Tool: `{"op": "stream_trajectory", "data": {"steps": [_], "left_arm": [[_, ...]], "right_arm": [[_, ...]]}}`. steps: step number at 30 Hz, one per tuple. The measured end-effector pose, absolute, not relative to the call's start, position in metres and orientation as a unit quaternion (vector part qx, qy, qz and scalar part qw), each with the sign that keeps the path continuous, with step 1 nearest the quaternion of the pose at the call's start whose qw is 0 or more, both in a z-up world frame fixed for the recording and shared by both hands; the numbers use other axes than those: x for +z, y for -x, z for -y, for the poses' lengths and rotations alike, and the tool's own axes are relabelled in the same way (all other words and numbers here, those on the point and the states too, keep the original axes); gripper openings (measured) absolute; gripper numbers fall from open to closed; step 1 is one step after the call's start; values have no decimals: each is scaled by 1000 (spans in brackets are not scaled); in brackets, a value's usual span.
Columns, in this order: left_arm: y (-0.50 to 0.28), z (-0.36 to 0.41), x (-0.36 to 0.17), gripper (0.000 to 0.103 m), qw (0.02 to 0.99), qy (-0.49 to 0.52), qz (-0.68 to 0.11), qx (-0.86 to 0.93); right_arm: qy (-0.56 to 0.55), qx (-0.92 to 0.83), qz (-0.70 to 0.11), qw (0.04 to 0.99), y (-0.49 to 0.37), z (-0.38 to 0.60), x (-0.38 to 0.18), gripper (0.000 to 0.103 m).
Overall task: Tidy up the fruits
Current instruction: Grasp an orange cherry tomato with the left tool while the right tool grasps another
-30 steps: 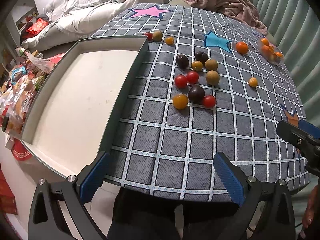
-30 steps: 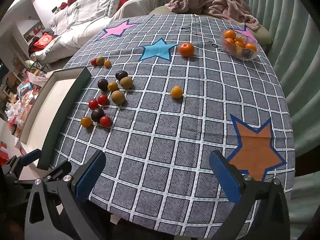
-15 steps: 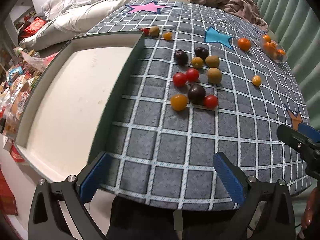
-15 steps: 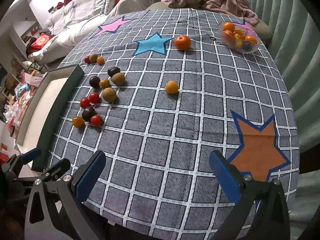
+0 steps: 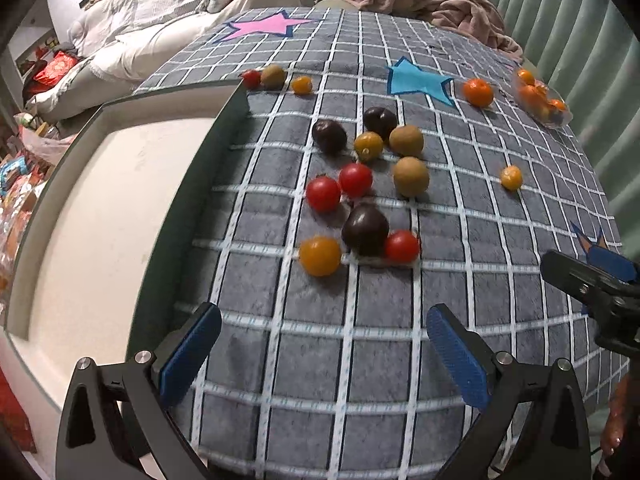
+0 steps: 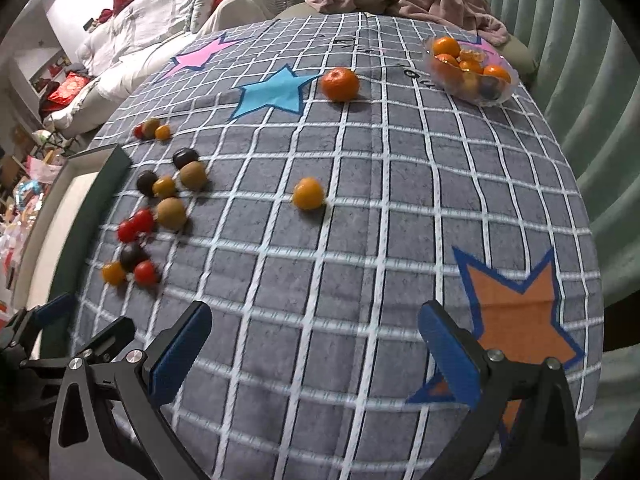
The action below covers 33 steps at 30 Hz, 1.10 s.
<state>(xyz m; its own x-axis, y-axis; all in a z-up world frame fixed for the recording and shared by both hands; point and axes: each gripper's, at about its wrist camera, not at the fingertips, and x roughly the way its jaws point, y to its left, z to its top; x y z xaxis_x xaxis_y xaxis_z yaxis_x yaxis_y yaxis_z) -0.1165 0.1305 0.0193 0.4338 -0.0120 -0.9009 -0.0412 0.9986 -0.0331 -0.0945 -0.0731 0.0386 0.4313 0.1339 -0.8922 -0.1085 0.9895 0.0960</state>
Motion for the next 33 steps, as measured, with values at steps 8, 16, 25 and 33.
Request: {"op": "stream_trajectory", "data": {"steps": [8,16,25,33], "left_arm": [[100,-130,3,103,846,19,-532,17],[97,-129,2,103,859,13,-511,25],[91,-123,4,93,856,9,-517,15],[99,-124,13,26,865,13,-501,6]], "right_arm": [[8,68,-510,857,60,68,24,103],[16,77,-502,861,41,59,14,103],[49,97,-480,870,38,44,21,44],[-29,142,-489,860,51,62,27,25]]}}
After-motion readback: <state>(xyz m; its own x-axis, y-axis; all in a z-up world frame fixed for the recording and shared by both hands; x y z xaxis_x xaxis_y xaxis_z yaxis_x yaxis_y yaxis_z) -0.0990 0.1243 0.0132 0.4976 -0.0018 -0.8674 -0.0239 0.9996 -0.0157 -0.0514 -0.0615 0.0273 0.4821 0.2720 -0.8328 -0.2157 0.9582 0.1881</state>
